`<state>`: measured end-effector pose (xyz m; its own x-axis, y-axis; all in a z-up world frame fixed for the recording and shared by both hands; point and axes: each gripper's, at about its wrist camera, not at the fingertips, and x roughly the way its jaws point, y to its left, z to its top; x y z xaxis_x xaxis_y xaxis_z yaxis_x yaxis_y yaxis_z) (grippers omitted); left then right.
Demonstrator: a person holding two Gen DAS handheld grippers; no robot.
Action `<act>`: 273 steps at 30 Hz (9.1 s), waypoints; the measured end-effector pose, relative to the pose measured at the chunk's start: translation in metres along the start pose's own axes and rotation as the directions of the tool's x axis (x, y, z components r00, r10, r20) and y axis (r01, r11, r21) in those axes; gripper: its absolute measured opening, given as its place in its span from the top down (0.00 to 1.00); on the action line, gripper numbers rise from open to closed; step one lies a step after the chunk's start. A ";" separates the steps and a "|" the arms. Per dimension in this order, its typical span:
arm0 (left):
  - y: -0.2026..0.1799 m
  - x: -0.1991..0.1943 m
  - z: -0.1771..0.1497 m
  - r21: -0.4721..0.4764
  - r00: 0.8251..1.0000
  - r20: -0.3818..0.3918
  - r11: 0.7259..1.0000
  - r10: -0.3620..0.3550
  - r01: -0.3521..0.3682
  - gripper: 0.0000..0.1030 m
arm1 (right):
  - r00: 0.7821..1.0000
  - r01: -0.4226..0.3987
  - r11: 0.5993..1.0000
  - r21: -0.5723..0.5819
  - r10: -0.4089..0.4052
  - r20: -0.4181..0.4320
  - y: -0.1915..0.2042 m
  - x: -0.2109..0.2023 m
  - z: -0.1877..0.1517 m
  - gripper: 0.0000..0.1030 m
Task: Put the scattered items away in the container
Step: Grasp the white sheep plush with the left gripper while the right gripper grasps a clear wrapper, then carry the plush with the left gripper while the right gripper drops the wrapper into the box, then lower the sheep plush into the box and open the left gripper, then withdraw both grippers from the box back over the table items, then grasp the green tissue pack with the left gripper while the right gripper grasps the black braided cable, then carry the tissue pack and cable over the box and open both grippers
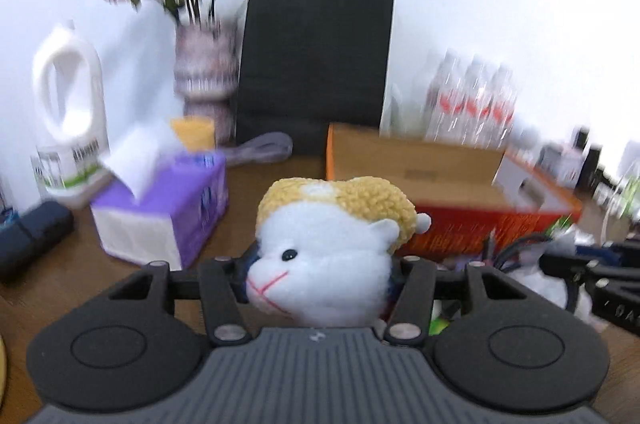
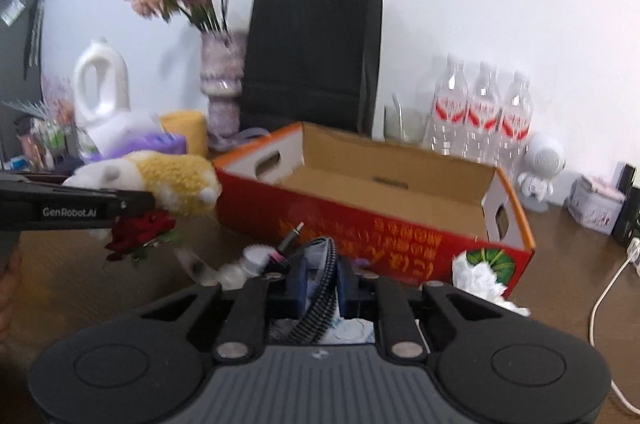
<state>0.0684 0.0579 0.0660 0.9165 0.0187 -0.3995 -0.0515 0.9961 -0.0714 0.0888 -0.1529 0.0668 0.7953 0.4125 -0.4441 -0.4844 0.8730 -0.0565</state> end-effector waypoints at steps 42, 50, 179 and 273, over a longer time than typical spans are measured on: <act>-0.028 -0.068 -0.077 -0.014 0.979 -0.192 0.998 -0.070 0.068 0.47 | 0.964 0.196 0.968 0.157 -0.161 -0.213 -0.036 -0.073 -0.101 0.83; -0.040 -0.110 -0.078 0.035 0.998 -0.028 0.998 -0.053 0.054 0.47 | 0.981 0.191 0.969 0.159 -0.182 -0.068 -0.024 -0.117 -0.086 0.84; -0.059 0.022 -0.050 0.255 0.960 -0.249 0.948 -0.126 0.190 0.00 | 0.977 0.074 0.983 0.165 -0.038 -0.211 0.011 -0.048 -0.074 0.08; -0.093 0.321 0.125 -0.007 0.913 -0.408 1.000 -0.018 0.016 0.18 | 0.919 0.089 0.941 0.326 0.049 -0.392 -0.220 0.278 0.125 0.17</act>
<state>0.4169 -0.0180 0.0589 0.6759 -0.0358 -0.7362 -0.0392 0.9957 -0.0843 0.4618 -0.1977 0.0675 0.5642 0.3194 -0.7614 -0.2659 0.9433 0.1987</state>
